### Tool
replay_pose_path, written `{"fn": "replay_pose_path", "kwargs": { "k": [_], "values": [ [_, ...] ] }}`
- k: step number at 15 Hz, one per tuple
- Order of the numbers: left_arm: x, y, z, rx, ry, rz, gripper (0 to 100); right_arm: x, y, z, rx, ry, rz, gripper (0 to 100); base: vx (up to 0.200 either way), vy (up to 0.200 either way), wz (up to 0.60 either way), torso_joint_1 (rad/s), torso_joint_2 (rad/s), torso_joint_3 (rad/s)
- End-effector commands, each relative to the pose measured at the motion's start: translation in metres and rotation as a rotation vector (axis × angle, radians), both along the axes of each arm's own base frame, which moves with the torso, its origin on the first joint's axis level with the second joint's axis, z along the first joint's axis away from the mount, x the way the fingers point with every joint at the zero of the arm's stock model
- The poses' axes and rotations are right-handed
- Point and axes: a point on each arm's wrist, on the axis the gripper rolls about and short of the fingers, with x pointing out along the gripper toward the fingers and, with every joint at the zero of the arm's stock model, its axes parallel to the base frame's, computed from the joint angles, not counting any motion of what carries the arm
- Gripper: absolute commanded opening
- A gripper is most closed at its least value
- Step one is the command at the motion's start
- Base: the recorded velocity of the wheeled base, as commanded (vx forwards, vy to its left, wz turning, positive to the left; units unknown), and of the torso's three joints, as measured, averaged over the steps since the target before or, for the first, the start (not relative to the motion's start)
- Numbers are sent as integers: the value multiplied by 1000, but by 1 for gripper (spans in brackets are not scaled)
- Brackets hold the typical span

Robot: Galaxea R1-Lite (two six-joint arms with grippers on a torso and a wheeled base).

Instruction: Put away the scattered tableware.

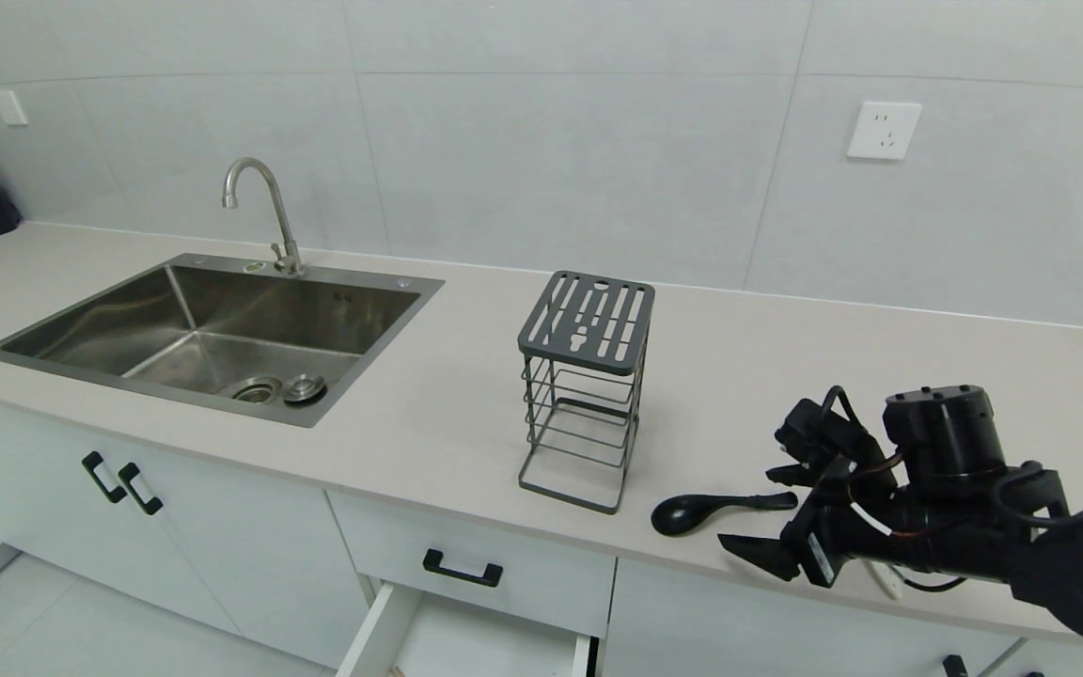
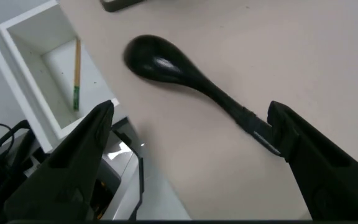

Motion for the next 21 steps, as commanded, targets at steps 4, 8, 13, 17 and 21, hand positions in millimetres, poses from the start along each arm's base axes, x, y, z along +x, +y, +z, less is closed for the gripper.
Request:
{"fn": "replay_pose_path", "kwargs": {
  "k": [4, 8, 13, 17, 21],
  "values": [
    [0, 0, 0, 0, 0, 0, 100, 19, 4, -12, 0, 18, 15, 100, 0, 0, 0, 0, 0, 0],
    [0, 0, 0, 0, 0, 0, 100, 25, 7, -23, -2, 44, 28, 100, 0, 0, 0, 0, 0, 0],
    [0, 0, 0, 0, 0, 0, 100, 34, 10, -33, -13, 57, 36, 100, 0, 0, 0, 0, 0, 0],
    [0, 0, 0, 0, 0, 0, 100, 40, 13, -41, -30, 61, 53, 100, 0, 0, 0, 0, 0, 0],
    [0, 0, 0, 0, 0, 0, 100, 42, 12, -43, -35, 63, 48, 0, 0, 0, 0, 0, 0, 0]
  ]
}}
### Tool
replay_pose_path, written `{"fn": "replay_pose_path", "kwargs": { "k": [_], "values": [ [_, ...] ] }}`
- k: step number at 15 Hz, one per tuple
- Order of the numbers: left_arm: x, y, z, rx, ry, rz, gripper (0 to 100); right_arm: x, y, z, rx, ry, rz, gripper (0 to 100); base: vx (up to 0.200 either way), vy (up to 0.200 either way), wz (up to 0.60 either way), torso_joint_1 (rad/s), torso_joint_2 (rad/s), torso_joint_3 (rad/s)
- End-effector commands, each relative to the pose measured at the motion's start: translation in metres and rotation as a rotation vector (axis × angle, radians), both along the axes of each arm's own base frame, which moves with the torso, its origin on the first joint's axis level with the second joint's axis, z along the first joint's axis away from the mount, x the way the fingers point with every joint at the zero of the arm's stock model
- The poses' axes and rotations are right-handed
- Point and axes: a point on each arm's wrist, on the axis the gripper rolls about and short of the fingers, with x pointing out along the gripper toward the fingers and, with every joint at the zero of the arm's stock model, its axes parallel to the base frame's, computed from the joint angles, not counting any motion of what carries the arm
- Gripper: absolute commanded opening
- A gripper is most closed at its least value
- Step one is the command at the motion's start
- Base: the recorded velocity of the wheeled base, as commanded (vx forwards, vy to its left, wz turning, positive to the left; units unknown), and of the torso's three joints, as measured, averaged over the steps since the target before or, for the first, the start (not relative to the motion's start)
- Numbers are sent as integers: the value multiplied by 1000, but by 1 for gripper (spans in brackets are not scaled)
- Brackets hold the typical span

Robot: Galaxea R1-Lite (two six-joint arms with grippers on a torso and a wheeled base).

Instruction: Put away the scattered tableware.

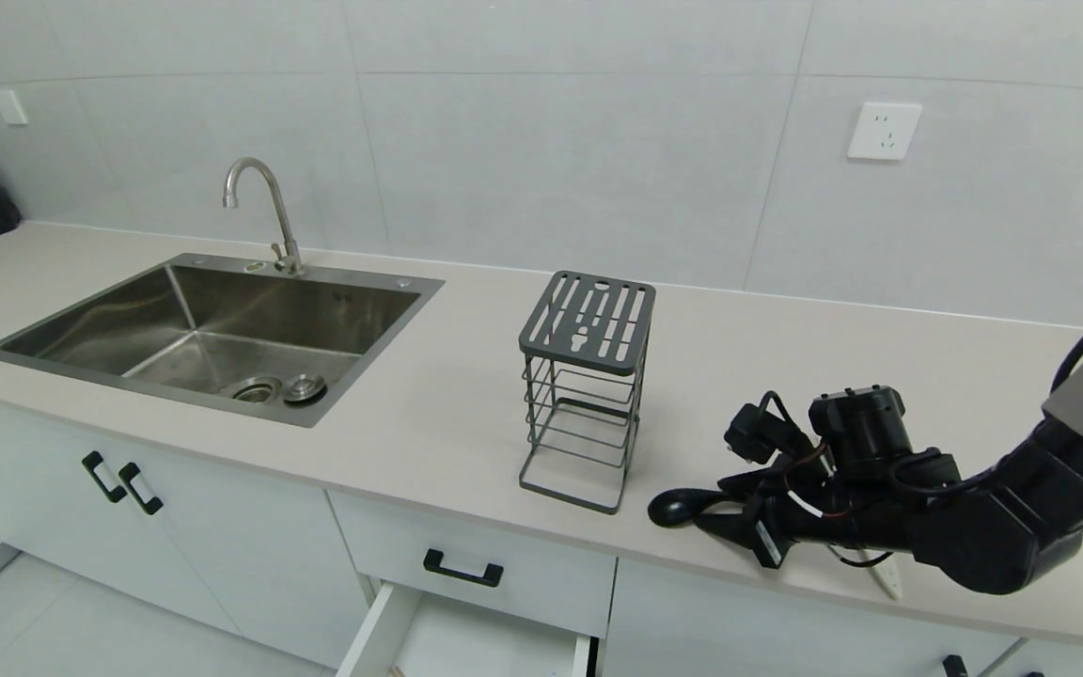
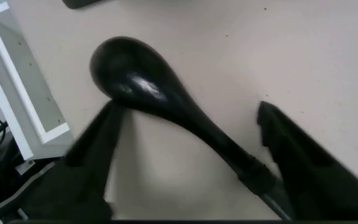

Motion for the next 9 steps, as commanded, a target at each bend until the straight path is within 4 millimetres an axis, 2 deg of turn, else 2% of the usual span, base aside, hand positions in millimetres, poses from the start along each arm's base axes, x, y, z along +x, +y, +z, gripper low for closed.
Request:
{"fn": "replay_pose_path", "kwargs": {
  "k": [1, 6, 9],
  "values": [
    [0, 0, 0, 0, 0, 0, 100, -3, -3, -5, -12, 23, -6, 0, 0, 0, 0, 0, 0, 0],
    [0, 0, 0, 0, 0, 0, 100, -15, -19, -1, -28, 28, -23, 0, 0, 0, 0, 0, 0, 0],
    [0, 0, 0, 0, 0, 0, 100, -24, -24, 14, -19, -9, -31, 0, 0, 0, 0, 0, 0, 0]
  ]
}}
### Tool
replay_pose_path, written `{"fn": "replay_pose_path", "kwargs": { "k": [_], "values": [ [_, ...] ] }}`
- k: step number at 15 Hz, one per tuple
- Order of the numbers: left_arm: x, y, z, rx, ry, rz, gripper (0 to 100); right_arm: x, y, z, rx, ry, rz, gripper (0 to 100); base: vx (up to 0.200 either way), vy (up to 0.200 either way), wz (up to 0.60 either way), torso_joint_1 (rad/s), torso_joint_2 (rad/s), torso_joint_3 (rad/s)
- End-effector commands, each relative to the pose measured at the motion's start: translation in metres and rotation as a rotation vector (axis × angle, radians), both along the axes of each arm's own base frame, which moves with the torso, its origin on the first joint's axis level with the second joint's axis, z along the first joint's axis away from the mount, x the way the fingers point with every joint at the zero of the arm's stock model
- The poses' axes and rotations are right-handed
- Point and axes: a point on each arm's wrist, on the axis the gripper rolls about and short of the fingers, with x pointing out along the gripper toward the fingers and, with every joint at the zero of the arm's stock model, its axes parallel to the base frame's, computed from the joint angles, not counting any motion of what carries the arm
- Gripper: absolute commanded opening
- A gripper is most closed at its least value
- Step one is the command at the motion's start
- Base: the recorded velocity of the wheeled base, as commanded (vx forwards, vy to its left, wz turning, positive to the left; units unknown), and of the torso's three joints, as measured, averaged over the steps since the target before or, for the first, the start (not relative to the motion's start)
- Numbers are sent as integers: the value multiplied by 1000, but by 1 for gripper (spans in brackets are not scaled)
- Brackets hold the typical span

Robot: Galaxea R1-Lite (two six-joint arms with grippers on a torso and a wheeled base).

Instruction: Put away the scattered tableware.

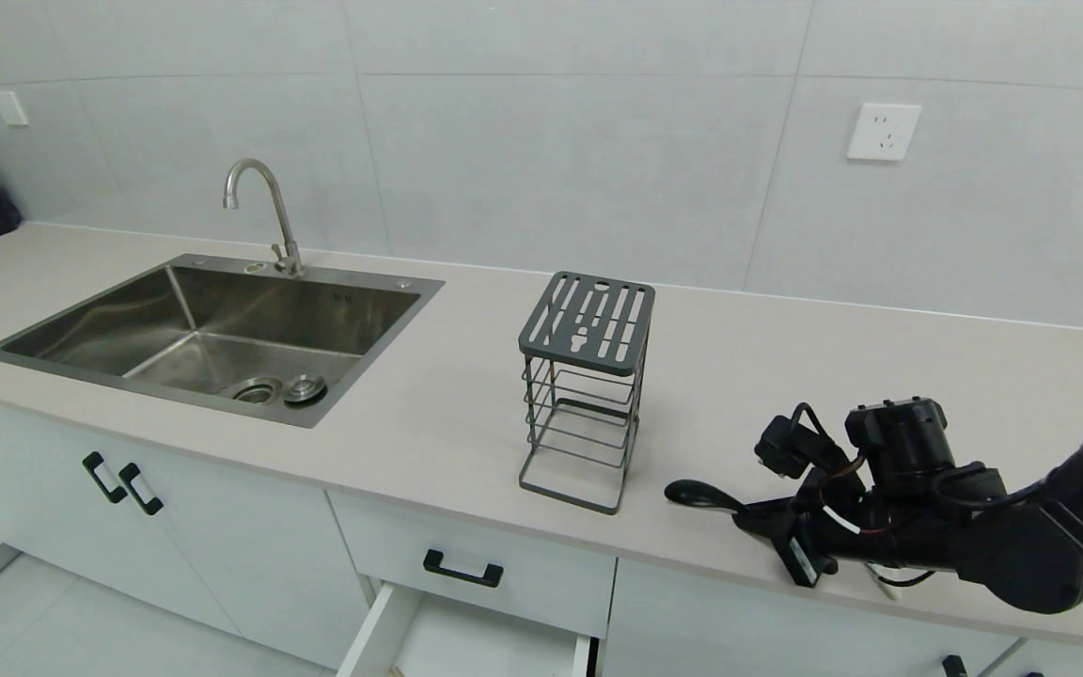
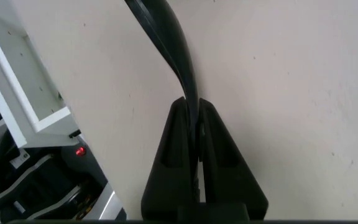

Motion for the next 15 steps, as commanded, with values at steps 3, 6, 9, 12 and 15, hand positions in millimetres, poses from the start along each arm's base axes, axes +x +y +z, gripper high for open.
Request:
{"fn": "replay_pose_path", "kwargs": {
  "k": [3, 6, 9, 12, 15],
  "values": [
    [0, 0, 0, 0, 0, 0, 100, -19, -1, 21, 16, -51, 16, 0, 0, 0, 0, 0, 0, 0],
    [0, 0, 0, 0, 0, 0, 100, -29, 11, 32, 28, -88, 74, 0, 0, 0, 0, 0, 0, 0],
    [0, 0, 0, 0, 0, 0, 100, -52, 26, 36, 33, -85, 158, 0, 0, 0, 0, 0, 0, 0],
    [0, 0, 0, 0, 0, 0, 100, -64, 29, 37, 32, -82, 191, 0, 0, 0, 0, 0, 0, 0],
    [0, 0, 0, 0, 0, 0, 100, -68, 35, 40, 38, -93, 220, 0, 0, 0, 0, 0, 0, 0]
  ]
}}
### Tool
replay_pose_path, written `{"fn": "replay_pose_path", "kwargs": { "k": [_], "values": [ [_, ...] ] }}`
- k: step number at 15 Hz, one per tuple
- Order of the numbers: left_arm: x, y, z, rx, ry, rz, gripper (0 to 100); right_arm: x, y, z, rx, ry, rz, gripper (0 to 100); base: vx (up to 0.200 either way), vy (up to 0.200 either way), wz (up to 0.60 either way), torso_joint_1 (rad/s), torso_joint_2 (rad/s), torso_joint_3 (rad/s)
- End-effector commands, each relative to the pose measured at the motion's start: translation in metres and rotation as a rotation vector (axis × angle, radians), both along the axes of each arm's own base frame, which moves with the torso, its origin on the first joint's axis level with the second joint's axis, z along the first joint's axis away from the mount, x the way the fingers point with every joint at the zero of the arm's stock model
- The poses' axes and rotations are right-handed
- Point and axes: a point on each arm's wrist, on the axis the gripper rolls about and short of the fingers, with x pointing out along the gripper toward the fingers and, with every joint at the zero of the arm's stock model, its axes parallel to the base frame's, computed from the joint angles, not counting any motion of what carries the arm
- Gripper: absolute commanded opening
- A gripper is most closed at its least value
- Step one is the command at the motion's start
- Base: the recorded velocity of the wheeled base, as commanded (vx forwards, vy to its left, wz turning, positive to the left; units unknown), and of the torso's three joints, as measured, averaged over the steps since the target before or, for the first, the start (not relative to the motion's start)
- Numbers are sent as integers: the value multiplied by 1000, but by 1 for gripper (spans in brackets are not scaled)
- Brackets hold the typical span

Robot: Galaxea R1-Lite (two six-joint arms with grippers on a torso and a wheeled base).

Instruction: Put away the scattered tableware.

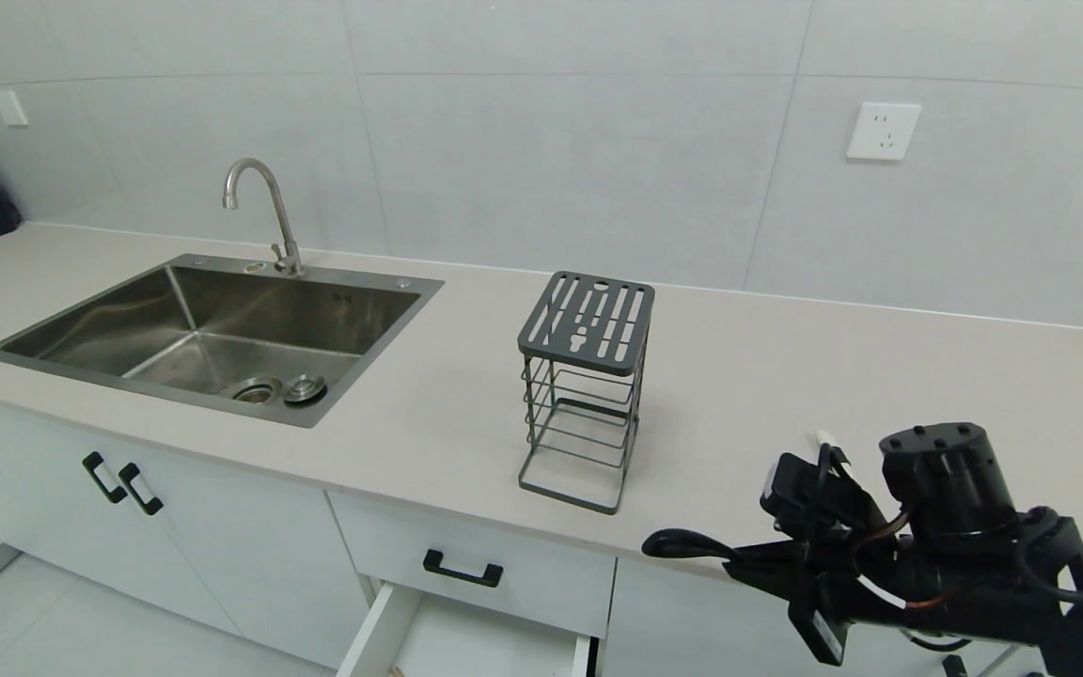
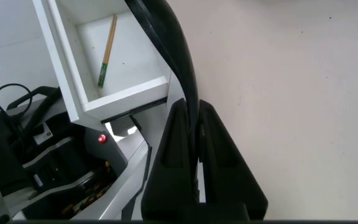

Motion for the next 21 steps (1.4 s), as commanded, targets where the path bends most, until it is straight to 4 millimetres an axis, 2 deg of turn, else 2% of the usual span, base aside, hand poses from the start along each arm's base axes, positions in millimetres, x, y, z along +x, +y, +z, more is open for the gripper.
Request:
{"fn": "replay_pose_path", "kwargs": {
  "k": [1, 2, 5, 11, 17, 21],
  "values": [
    [0, 0, 0, 0, 0, 0, 100, -5, 6, 5, 10, -17, 32, 0, 0, 0, 0, 0, 0, 0],
    [0, 0, 0, 0, 0, 0, 100, -9, 17, 7, 15, -25, 75, 0, 0, 0, 0, 0, 0, 0],
    [0, 0, 0, 0, 0, 0, 100, -20, 32, 6, 16, -21, 151, 0, 0, 0, 0, 0, 0, 0],
    [0, 0, 0, 0, 0, 0, 100, -23, 43, 10, 42, -19, 172, 0, 0, 0, 0, 0, 0, 0],
    [0, 0, 0, 0, 0, 0, 100, -31, 69, 20, 175, 72, -25, 0, 0, 0, 0, 0, 0, 0],
    [0, 0, 0, 0, 0, 0, 100, -44, 84, 11, 155, 120, 0, 0, 0, 0, 0, 0, 0, 0]
  ]
}}
